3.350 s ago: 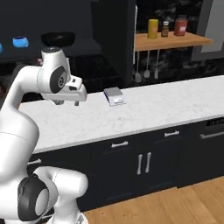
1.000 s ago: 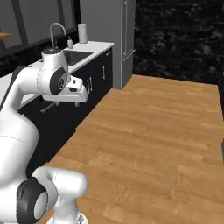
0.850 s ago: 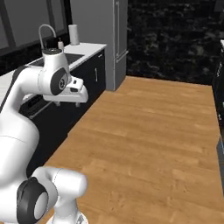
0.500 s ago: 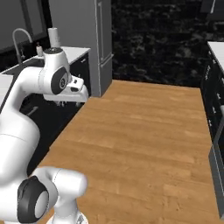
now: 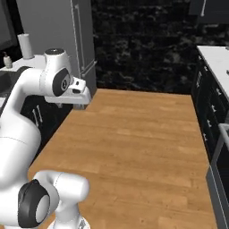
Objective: Gather all objects into one cabinet and sort the glasses and bowls to opposite sides.
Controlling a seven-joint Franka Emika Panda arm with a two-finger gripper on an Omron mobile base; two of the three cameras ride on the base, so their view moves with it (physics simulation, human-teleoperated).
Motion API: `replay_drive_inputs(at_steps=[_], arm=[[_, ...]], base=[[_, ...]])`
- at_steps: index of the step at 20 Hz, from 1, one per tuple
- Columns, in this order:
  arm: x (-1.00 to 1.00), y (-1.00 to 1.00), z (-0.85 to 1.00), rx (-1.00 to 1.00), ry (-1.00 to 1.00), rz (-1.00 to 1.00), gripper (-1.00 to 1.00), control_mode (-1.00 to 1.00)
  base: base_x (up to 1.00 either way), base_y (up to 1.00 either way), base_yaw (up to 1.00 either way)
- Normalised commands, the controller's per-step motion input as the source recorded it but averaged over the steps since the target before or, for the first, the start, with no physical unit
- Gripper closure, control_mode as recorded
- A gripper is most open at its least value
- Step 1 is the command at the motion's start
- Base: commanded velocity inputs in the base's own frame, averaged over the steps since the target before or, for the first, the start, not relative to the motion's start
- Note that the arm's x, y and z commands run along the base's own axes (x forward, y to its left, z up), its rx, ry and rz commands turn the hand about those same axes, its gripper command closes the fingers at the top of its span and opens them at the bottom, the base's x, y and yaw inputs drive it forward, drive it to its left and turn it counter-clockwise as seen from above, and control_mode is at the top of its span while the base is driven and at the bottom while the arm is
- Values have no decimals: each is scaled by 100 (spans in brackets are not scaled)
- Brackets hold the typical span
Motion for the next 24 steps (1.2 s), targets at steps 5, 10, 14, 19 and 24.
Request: replay_drive_inputs(at_steps=[5, 10, 14, 19, 24], arm=[[0, 0, 0, 0, 0, 0, -100, 100], [0, 0, 0, 0, 0, 0, -100, 100], [0, 0, 0, 0, 0, 0, -100, 100], [0, 0, 0, 0, 0, 0, -100, 100], [0, 0, 0, 0, 0, 0, -100, 100]], base=[[100, -10, -18], [100, -1, -13], [100, 0, -12], [100, 0, -16], [100, 3, -22]])
